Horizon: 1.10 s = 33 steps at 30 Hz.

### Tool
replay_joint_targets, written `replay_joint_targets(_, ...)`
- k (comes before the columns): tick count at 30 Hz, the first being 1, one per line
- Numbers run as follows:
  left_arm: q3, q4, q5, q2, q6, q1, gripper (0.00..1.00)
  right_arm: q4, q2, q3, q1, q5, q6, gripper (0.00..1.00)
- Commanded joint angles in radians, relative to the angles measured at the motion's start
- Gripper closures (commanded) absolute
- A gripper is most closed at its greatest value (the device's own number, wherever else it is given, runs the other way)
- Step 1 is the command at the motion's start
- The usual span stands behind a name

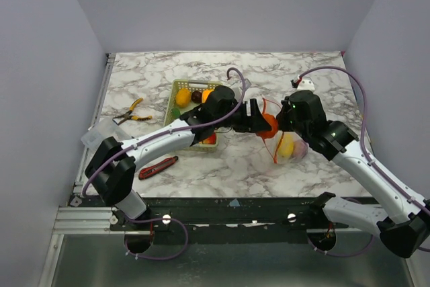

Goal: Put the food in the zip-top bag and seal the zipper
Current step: Place the fake vegetable in the zipper food storage bag.

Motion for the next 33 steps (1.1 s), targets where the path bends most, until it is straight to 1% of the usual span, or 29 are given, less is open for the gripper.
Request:
replay_joint_targets(1,0.142,-0.271,-0.203,0.016,0.065,-0.03,0.68,0.004,-0.009,0.023,0.002,-0.06,0.013,0.99)
replay_joint_targets(3,0.169,-0.326,-0.234,0.017,0.071,-0.037,0.67,0.016,-0.009,0.015,0.001,-0.077,0.017,0.99)
replay_joint_targets(6,0.178,-0.353,-0.271,0.004,0.051,-0.04,0.61,0.028,-0.001,0.01,0.001,-0.089,0.019,0.99)
replay_joint_targets(10,0.215,-0.406,-0.263,-0.002,0.039,-0.04,0.61,0.037,0.002,0.015,0.001,-0.111,0.026,0.99)
replay_joint_targets(12,0.169,-0.336,-0.208,-0.033,0.027,-0.039,0.65,0.045,-0.002,0.017,0.001,-0.114,0.033,0.99)
replay_joint_targets(14,0.091,-0.219,-0.167,-0.084,0.002,-0.039,0.7,0.044,-0.002,0.023,0.001,-0.099,0.043,0.99)
replay_joint_targets(16,0.034,-0.123,-0.137,-0.123,-0.01,-0.039,0.73,0.037,0.0,0.031,0.002,-0.083,0.06,0.99)
replay_joint_targets(19,0.006,-0.079,-0.119,-0.164,-0.005,-0.039,0.76,0.044,-0.004,0.034,0.001,-0.08,0.073,0.99)
replay_joint_targets(24,-0.045,0.008,-0.087,-0.194,-0.026,-0.039,0.77,0.06,-0.012,0.035,0.001,-0.098,0.095,0.99)
replay_joint_targets(27,-0.117,0.197,-0.018,-0.198,-0.037,-0.039,0.77,0.078,-0.018,0.028,0.0,-0.116,0.108,0.99)
replay_joint_targets(29,-0.146,0.294,0.02,-0.187,-0.048,-0.039,0.77,0.083,-0.014,0.032,0.001,-0.118,0.117,0.99)
replay_joint_targets(33,-0.163,0.361,0.08,-0.129,-0.015,-0.039,0.78,0.086,-0.017,0.046,0.002,-0.134,0.143,0.99)
